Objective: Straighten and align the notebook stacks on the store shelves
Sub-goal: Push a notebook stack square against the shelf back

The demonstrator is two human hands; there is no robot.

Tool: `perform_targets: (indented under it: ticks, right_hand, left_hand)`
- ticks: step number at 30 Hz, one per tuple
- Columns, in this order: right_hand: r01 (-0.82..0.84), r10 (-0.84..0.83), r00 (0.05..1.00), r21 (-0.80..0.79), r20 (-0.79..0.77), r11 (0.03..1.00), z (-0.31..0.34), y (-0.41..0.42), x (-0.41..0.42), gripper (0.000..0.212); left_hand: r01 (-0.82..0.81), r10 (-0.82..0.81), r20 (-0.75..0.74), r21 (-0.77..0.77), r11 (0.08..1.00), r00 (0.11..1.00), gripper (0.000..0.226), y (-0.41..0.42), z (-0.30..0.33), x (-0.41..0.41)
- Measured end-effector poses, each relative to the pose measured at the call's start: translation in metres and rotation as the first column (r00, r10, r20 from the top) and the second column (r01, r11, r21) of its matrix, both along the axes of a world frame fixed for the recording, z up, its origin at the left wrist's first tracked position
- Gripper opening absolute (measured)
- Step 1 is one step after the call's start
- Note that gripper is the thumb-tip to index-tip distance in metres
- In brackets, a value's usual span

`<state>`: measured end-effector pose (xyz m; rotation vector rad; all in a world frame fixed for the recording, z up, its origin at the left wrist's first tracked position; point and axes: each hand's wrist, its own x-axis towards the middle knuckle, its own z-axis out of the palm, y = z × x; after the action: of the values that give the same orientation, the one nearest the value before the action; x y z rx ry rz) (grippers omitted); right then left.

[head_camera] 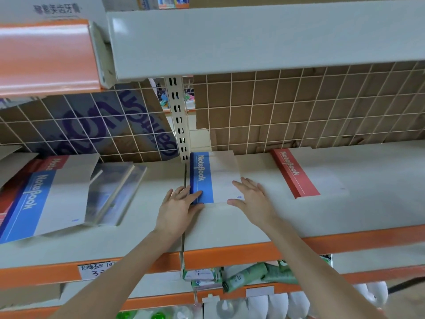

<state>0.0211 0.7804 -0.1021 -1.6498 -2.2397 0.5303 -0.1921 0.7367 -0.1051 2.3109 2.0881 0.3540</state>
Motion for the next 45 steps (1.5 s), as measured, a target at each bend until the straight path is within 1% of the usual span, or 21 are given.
perform_targets:
  ticks: [2, 6, 8, 10, 13, 16, 20, 24, 27, 31, 36, 38, 42, 43, 45]
  right_hand:
    - [-0.006, 0.006, 0.999, -0.003, 0.034, 1.000, 0.000, 0.001, -0.001, 0.064]
    - [-0.012, 0.014, 0.994, -0.015, 0.105, 1.000, 0.000, 0.002, -0.001, 0.064]
    - [-0.020, 0.023, 0.982, -0.020, 0.186, 1.000, 0.001, 0.003, -0.001, 0.065]
    - [-0.038, 0.046, 0.959, -0.034, 0.278, 0.999, 0.003, 0.005, -0.002, 0.065]
    - [-0.064, 0.088, 0.941, -0.084, 0.326, 0.994, 0.008, 0.008, -0.002, 0.066]
    - [-0.067, 0.092, 0.954, -0.096, 0.285, 0.993, 0.013, 0.010, 0.000, 0.064]
    - [-0.041, 0.059, 0.976, -0.089, 0.208, 0.995, 0.017, 0.011, 0.003, 0.069]
    - [-0.014, 0.028, 0.991, -0.105, 0.129, 0.994, 0.017, 0.006, 0.001, 0.071]
    - [0.017, -0.009, 0.997, -0.097, 0.080, 0.995, 0.016, 0.002, 0.002, 0.074]
    - [0.051, -0.050, 0.999, -0.087, 0.011, 0.995, 0.015, -0.001, 0.005, 0.068]
    - [0.038, -0.038, 0.999, -0.090, 0.000, 0.995, 0.013, -0.001, 0.009, 0.059]
    - [0.035, -0.034, 0.999, -0.082, 0.018, 0.996, 0.013, -0.002, 0.007, 0.058]
    - [0.047, -0.040, 0.997, -0.101, 0.067, 0.994, 0.015, -0.003, 0.004, 0.057]
    - [0.056, -0.047, 0.997, -0.128, 0.068, 0.990, 0.016, -0.004, 0.003, 0.058]
    - [0.072, -0.060, 0.996, -0.174, 0.071, 0.982, 0.020, -0.007, -0.005, 0.064]
  left_hand:
    - [-0.004, 0.004, 0.011, -0.002, 1.000, 1.000, 0.047, 0.001, 0.000, 0.001]
    - [-0.007, 0.008, 0.093, -0.011, 1.000, 0.996, 0.046, 0.000, 0.000, 0.001]
    - [-0.005, 0.008, 0.126, -0.025, 1.000, 0.992, 0.047, 0.001, 0.002, 0.001]
    - [0.015, -0.009, 0.138, -0.041, 0.999, 0.990, 0.054, 0.000, 0.005, -0.002]
    - [0.058, -0.047, 0.176, -0.061, 0.996, 0.983, 0.063, -0.007, 0.008, -0.012]
    - [0.068, -0.062, 0.137, -0.035, 0.997, 0.989, 0.057, -0.019, 0.007, -0.030]
    - [0.051, -0.047, 0.117, -0.031, 0.998, 0.992, 0.050, -0.030, 0.005, -0.044]
    - [0.056, -0.053, 0.106, -0.020, 0.998, 0.993, 0.050, -0.030, 0.003, -0.036]
    - [0.038, -0.038, 0.128, 0.001, 0.999, 0.991, 0.049, -0.025, 0.003, -0.026]
    - [0.003, -0.007, 0.140, 0.028, 1.000, 0.990, 0.045, -0.018, 0.002, -0.016]
    - [-0.050, 0.042, 0.146, 0.051, 0.997, 0.988, 0.038, -0.013, 0.001, -0.007]
    - [-0.069, 0.064, 0.132, 0.034, 0.997, 0.989, 0.037, -0.012, 0.003, -0.006]
    - [-0.065, 0.065, 0.010, -0.043, 0.997, 0.998, 0.039, -0.010, 0.012, -0.004]
    - [-0.053, 0.053, -0.003, -0.069, 0.996, 0.999, 0.040, -0.010, 0.015, -0.003]
    - [-0.007, 0.011, 0.021, -0.141, 0.990, 1.000, 0.043, -0.014, 0.019, -0.004]
